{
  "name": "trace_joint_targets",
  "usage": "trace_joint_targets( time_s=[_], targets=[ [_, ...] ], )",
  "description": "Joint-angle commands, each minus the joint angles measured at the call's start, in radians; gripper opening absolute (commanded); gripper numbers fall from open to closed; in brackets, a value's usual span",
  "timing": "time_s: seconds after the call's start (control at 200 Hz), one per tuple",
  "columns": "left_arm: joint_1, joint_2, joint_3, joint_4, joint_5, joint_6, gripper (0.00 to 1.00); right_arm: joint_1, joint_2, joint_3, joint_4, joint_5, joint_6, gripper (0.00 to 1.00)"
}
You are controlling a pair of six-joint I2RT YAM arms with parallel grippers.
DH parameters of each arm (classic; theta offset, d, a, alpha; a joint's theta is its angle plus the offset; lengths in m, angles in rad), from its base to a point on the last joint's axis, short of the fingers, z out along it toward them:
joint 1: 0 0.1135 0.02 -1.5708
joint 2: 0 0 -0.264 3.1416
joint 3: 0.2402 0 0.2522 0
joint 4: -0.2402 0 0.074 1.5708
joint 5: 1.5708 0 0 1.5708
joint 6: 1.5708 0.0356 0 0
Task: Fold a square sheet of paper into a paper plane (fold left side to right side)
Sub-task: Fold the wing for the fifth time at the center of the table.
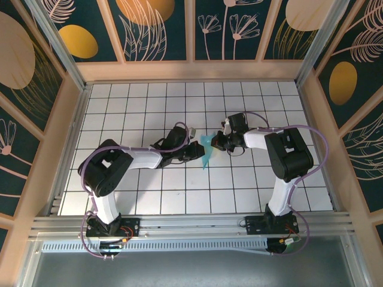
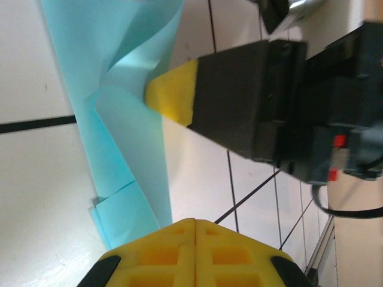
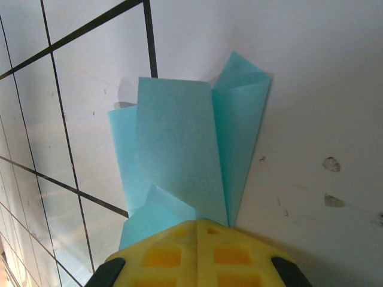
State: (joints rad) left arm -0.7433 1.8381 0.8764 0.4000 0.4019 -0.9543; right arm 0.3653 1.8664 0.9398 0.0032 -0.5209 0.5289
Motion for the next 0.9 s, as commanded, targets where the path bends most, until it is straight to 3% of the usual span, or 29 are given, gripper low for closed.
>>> trace_joint_targets(
  time_s=[0.0, 0.53, 0.896],
  targets=[
    [-0.016, 0.027, 0.040, 0.006, 0.041, 0.008, 0.07, -0.005, 0.033, -0.026, -0.072, 0.058, -0.028, 0.00],
    [-0.045, 0.076, 0.068, -0.082, 0.005, 0.032, 0.07, -0.003, 0.037, -0.022, -0.077, 0.057, -0.033, 0.00],
    [-0.061, 0.105, 0.064, -0.057, 0.011, 0.008, 0.06, -0.003, 0.037, -0.019, -0.084, 0.055, -0.035, 0.00]
  ],
)
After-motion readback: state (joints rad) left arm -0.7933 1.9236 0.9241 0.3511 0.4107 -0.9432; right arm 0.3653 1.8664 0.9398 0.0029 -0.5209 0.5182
